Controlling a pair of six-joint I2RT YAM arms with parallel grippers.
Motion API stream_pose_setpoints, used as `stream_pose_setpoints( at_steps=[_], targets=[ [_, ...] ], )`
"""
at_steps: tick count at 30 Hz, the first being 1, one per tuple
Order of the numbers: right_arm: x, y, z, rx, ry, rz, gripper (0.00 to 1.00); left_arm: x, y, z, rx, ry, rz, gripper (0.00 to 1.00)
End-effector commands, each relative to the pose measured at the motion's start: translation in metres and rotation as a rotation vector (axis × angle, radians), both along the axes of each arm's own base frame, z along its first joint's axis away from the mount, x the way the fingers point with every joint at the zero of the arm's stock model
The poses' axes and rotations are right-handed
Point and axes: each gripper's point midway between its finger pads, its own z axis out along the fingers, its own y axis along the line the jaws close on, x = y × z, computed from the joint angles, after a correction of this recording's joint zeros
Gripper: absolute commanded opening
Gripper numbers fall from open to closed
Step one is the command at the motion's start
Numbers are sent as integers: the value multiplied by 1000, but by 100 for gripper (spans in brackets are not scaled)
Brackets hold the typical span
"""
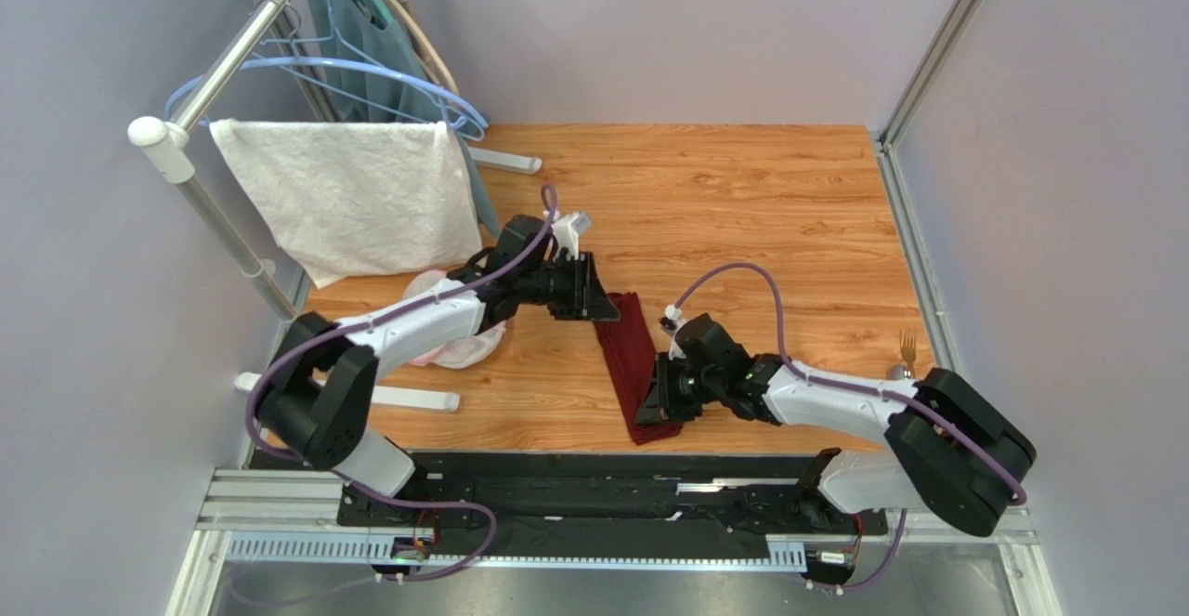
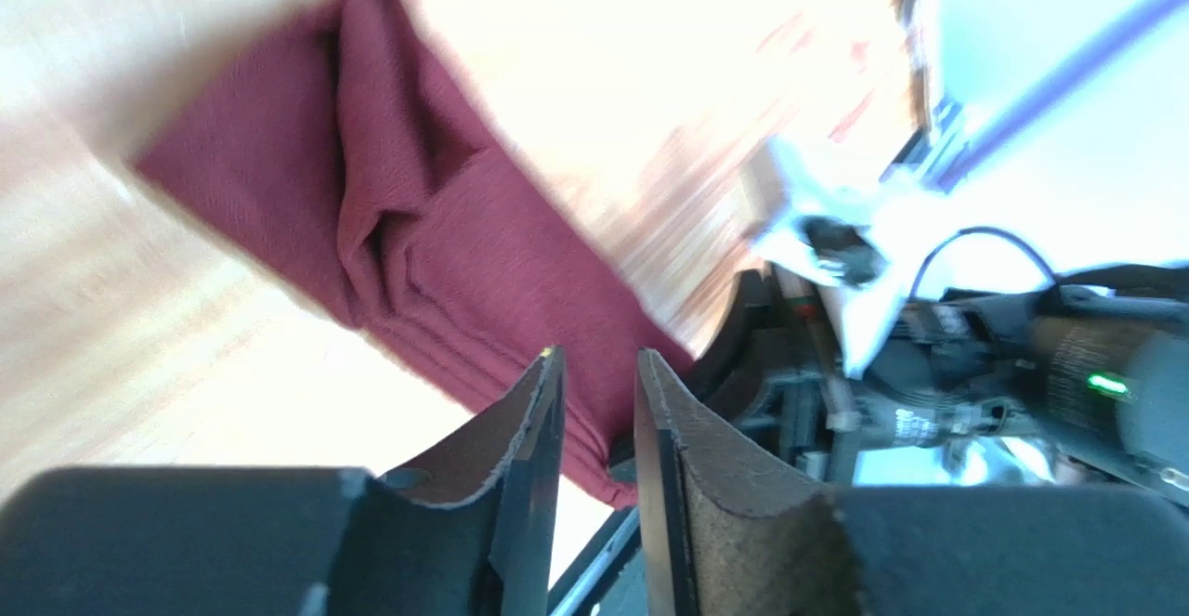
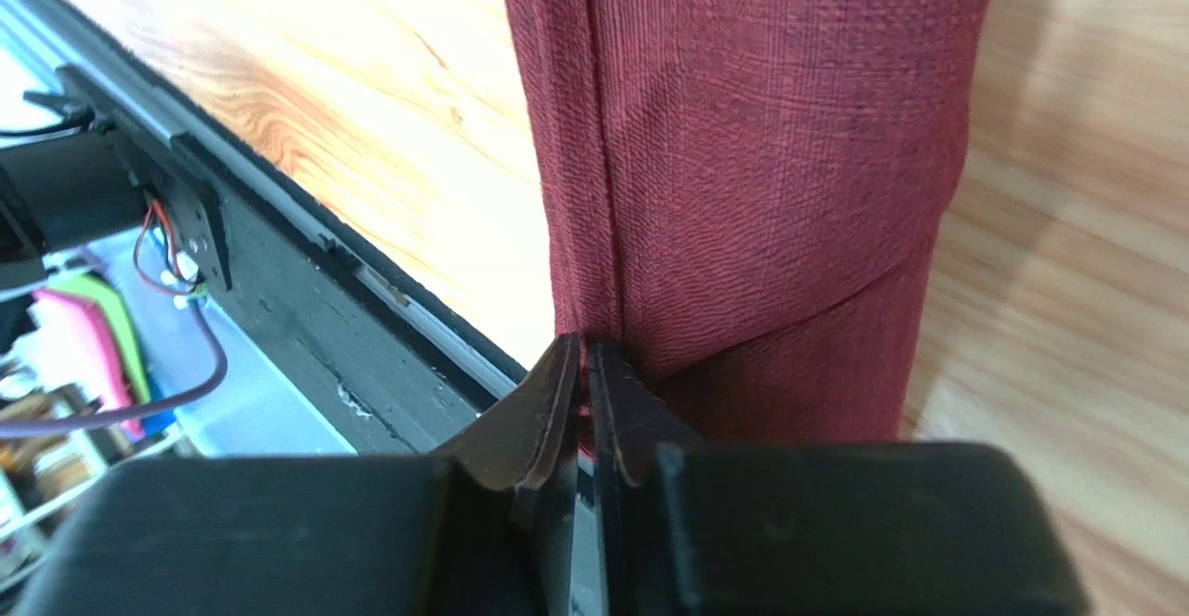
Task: Fold the napkin into a case and place the utensils inside
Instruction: Smooth out the smaller rectangle-folded napkin at the center of the board.
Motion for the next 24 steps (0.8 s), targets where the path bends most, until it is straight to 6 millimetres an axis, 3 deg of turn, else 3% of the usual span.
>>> stream_pose_setpoints(
  at_steps=[1,2,3,5,6,8,9,11,13,18,24],
  targets=[
    [29,-5,35,-74,-123,-39,20,21,20,40,86,-172,69,36],
    [33,-9,40,-103,-126,-52,23,25,21,46,93,-194,87,37],
    [50,-7,54,-103,-173,-89,33,30,26,44,121,-204,114,39],
    [66,-10,60,-129,-206,-112,41,37,25,44,137,-215,122,42],
    [85,-11,71,-127,-231,-156,45,39,22,44,134,-217,114,42],
    [104,-13,69,-147,-233,-185,46,47,16,36,144,-203,105,43],
    [120,-13,78,-136,-250,-220,48,48,17,30,166,-186,105,43],
    [136,-8,76,-138,-260,-223,48,54,17,20,188,-159,130,43],
    [152,0,86,-115,-285,-223,48,58,14,20,167,-170,141,42],
    [174,10,74,-134,-267,-225,49,57,16,12,154,-147,152,40],
    [190,18,67,-132,-252,-241,47,52,21,1,139,-110,167,31]
  ],
)
